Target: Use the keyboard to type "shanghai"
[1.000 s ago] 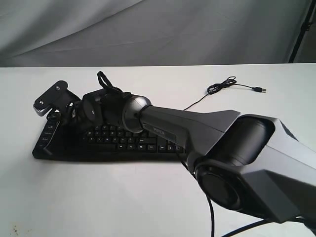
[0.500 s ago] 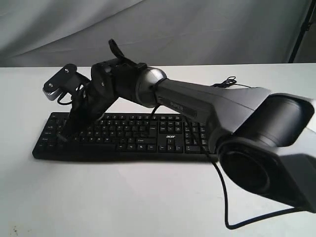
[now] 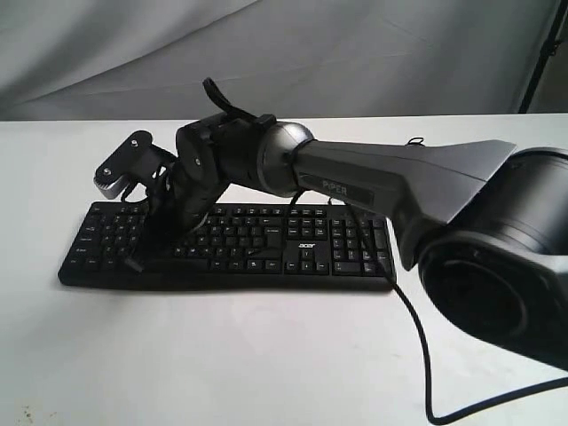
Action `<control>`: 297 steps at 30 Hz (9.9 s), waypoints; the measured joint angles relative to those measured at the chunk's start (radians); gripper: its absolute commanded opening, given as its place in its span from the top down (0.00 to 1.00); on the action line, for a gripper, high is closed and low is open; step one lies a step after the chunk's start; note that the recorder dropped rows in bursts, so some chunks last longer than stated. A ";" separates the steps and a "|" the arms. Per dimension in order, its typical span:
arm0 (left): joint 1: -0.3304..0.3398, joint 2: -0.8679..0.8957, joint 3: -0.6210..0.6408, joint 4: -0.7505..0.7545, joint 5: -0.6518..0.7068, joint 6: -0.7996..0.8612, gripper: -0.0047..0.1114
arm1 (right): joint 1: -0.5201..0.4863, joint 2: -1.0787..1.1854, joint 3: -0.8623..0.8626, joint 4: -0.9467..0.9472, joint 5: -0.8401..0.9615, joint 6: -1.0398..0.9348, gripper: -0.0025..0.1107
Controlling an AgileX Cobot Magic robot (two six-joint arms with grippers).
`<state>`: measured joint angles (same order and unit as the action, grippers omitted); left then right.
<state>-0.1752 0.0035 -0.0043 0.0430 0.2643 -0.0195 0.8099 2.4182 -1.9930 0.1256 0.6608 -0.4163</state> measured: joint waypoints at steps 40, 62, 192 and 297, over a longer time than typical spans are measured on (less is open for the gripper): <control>0.000 0.000 0.000 0.000 0.000 0.000 0.96 | -0.013 0.030 0.036 -0.008 -0.097 0.000 0.98; 0.000 0.000 0.000 0.000 0.000 0.000 0.96 | -0.013 0.034 0.036 -0.008 -0.098 -0.004 0.98; 0.000 0.000 0.000 0.000 0.000 0.000 0.96 | 0.057 0.141 -0.236 0.101 -0.104 -0.127 0.98; 0.000 0.000 0.000 0.000 0.000 0.000 0.96 | 0.004 0.006 0.161 0.157 -0.332 -0.167 0.98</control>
<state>-0.1752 0.0035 -0.0043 0.0430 0.2643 -0.0195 0.8135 2.4246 -1.8316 0.2829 0.3287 -0.5832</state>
